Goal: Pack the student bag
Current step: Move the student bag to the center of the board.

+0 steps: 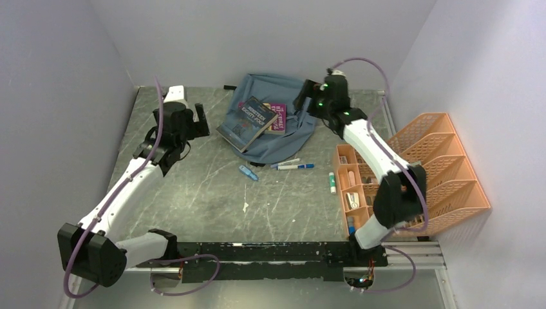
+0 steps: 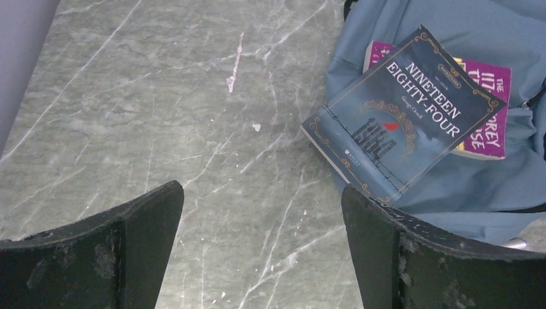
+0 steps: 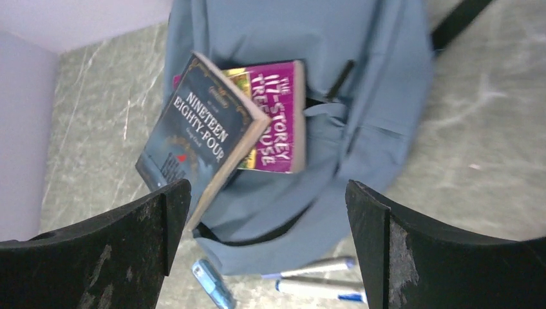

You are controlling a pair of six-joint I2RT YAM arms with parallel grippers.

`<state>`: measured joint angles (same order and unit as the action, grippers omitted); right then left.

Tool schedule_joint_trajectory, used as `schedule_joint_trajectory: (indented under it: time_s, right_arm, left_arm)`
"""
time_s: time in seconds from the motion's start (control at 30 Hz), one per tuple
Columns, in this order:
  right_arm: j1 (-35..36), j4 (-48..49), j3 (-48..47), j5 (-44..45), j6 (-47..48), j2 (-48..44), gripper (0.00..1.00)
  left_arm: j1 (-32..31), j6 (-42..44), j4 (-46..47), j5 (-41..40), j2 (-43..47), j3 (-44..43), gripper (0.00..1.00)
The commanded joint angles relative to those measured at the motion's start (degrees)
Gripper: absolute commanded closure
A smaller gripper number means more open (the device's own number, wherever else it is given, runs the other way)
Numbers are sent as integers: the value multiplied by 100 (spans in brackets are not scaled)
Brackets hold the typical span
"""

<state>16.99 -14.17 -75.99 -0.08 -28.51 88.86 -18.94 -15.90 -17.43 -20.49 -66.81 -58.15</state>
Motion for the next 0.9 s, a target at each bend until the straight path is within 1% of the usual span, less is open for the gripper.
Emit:
schedule_joint_trajectory:
  time_s: [0.0, 0.1, 0.17, 0.27, 0.33, 0.47, 0.67, 0.77, 0.87]
  right_arm:
    - [597, -138, -891, -251, -17, 1155, 5]
    - [810, -519, -1946, -547, 198, 2380, 8]
    - [872, -767, -2585, -513, 328, 3030, 9]
    - [867, -1097, -3391, -235, 489, 3761, 9]
    - [836, -1318, -3736, -59, 619, 4088, 7]
    - [782, -1408, -3846, 128, 831, 4237, 0]
    - [552, -1052, -3304, 40, 848, 3888, 0]
    - [341, -826, -3153, -518, 815, 3838, 0]
    - [266, -777, -3325, -1017, 909, 4036, 0]
  left_arm:
    - [-87, -337, 61, -476, 214, 72, 2]
    - [-139, -305, 126, -334, 259, 108, 2]
    - [-168, -288, 151, -263, 272, 122, 2]
    - [-204, -265, 176, -213, 295, 141, 2]
    - [-227, -242, 204, -143, 313, 162, 2]
    - [-258, -227, 240, -78, 317, 181, 2]
    - [-260, -221, 257, -14, 295, 190, 2]
    - [-259, -221, 279, 60, 272, 190, 2]
    - [-259, -221, 284, 108, 229, 182, 2]
